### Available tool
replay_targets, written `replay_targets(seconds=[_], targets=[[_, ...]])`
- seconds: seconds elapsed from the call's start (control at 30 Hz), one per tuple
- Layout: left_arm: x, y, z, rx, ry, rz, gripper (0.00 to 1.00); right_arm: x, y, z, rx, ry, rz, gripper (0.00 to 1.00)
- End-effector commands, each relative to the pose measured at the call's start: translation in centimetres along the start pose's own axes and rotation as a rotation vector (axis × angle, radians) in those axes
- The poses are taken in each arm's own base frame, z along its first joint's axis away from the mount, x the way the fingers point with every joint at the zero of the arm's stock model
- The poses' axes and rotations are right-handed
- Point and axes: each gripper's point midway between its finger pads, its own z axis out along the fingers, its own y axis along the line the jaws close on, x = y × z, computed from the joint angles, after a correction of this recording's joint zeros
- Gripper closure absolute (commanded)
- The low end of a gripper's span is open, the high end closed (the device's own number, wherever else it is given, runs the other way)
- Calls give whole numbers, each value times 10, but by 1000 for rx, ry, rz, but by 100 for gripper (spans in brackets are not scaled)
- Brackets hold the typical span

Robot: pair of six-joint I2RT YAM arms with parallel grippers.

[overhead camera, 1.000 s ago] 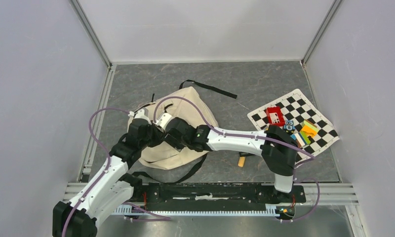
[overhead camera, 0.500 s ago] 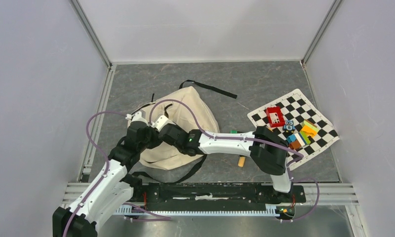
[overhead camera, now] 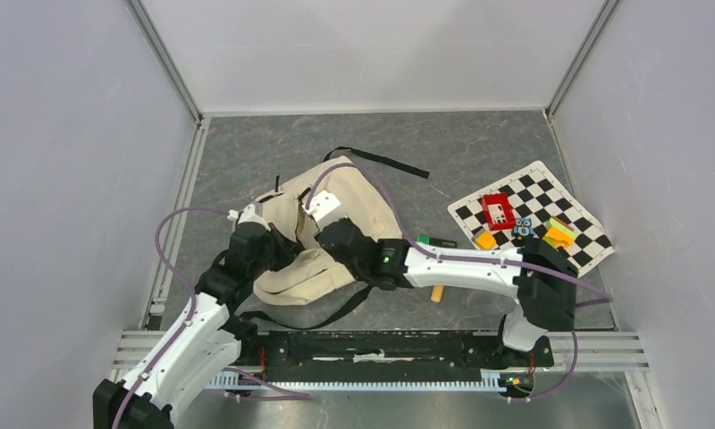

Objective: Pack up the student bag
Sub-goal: Adjust the student bag at the center of the board, then pick up the stationery from the center of the board.

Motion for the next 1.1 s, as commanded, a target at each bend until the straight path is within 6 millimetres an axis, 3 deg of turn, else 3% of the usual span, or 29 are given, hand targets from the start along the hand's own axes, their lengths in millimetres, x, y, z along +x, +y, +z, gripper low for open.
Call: replay_targets(seconds=[0.0,0.2,0.37,0.43,0.6,0.67,0.77,0.87,1.0,1.07], targets=[[4,24,3,-93,-16,-36,98,-36,-37,-21,110,-175,171,100],[4,25,4,-99,-18,-43,98,-7,-40,-20,123,-162,232,100],[4,25,3,-102,-18,-39,98,-12,-34,-19,96,-164,228,100],[4,24,3,-96,-18,-35,98,-21,-34,-22,82,-179,212,90],[-3,21,0,-95,-30,7,98,-50,-38,-34,54,-202,116,28],[-9,23,-2,-122,-40,30,98,-58,-44,-37,38,-176,61,16],[-17,23,-4,-143,-44,51,98,-56,-66,-36,42,-91,29,9],[-22,20,-3,-135,-40,65,98,-35,-102,-41,75,-10,55,7],[-22,13,-5,-107,-17,106,98,5,-152,-57,87,32,139,3],[-21,15,-7,-115,-4,131,98,34,-177,-64,130,68,141,2]])
